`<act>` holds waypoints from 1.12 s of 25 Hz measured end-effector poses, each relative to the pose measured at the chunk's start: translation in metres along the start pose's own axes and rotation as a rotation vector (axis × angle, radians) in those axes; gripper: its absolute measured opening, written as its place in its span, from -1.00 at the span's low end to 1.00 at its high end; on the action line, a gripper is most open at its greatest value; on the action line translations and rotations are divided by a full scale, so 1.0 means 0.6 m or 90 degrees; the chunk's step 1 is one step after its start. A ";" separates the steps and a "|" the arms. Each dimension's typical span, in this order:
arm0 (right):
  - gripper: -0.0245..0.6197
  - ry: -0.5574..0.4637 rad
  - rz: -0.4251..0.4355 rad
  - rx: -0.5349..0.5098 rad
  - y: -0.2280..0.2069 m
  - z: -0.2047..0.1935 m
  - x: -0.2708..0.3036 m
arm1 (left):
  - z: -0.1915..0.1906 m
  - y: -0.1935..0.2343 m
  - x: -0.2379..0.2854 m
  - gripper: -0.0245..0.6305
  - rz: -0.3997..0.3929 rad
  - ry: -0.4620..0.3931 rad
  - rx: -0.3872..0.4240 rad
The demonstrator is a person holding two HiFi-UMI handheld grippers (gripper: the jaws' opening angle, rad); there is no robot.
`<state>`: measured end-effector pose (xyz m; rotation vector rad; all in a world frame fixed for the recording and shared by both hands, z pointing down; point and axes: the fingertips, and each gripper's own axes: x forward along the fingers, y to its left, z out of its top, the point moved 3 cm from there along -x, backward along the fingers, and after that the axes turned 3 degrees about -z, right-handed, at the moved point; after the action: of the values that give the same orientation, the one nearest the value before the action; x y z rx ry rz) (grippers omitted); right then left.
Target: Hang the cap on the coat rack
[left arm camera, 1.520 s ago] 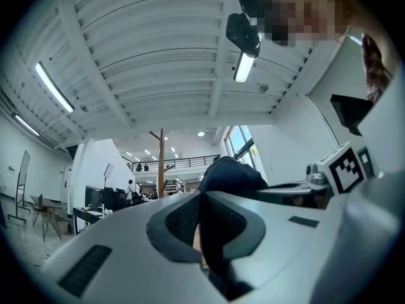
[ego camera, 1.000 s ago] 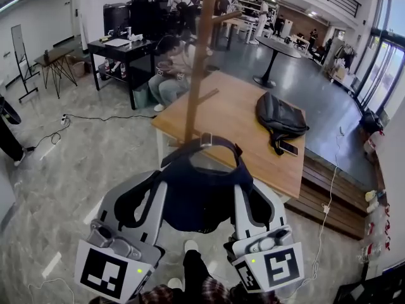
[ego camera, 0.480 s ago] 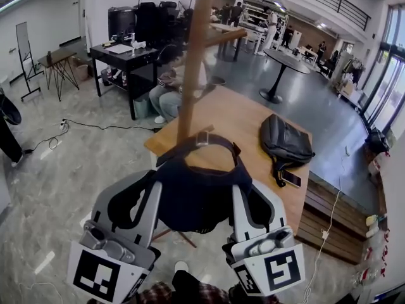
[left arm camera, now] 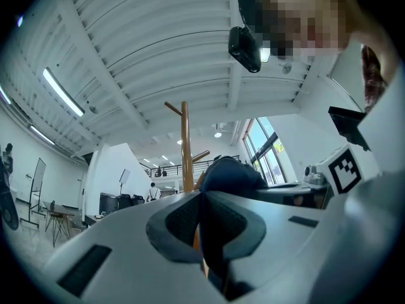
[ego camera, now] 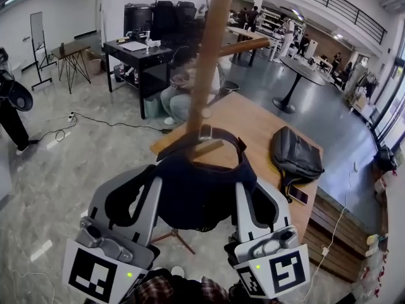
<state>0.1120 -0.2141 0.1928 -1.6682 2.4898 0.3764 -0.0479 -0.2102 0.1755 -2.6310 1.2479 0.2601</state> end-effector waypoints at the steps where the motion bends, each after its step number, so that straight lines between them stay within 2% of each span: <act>1: -0.80 -0.002 0.002 0.000 0.001 0.002 0.006 | 0.000 0.005 0.004 -0.84 0.002 -0.001 0.000; 8: -0.80 -0.014 -0.003 -0.004 0.000 0.022 0.044 | 0.005 0.035 0.032 -0.85 0.012 -0.011 0.014; 11: -0.80 -0.012 -0.013 -0.004 -0.006 0.019 0.049 | 0.007 0.043 0.044 -0.84 0.008 -0.022 0.030; 14: -0.80 -0.003 -0.017 -0.002 -0.014 0.012 0.060 | 0.003 0.051 0.058 -0.84 0.002 -0.020 0.025; 28: -0.80 0.054 -0.018 0.034 -0.048 -0.065 0.130 | -0.070 0.095 0.122 -0.84 0.005 0.029 -0.005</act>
<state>0.1102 -0.3048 0.2079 -1.7304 2.5091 0.2392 -0.0440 -0.3107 0.1904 -2.6536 1.2735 0.2076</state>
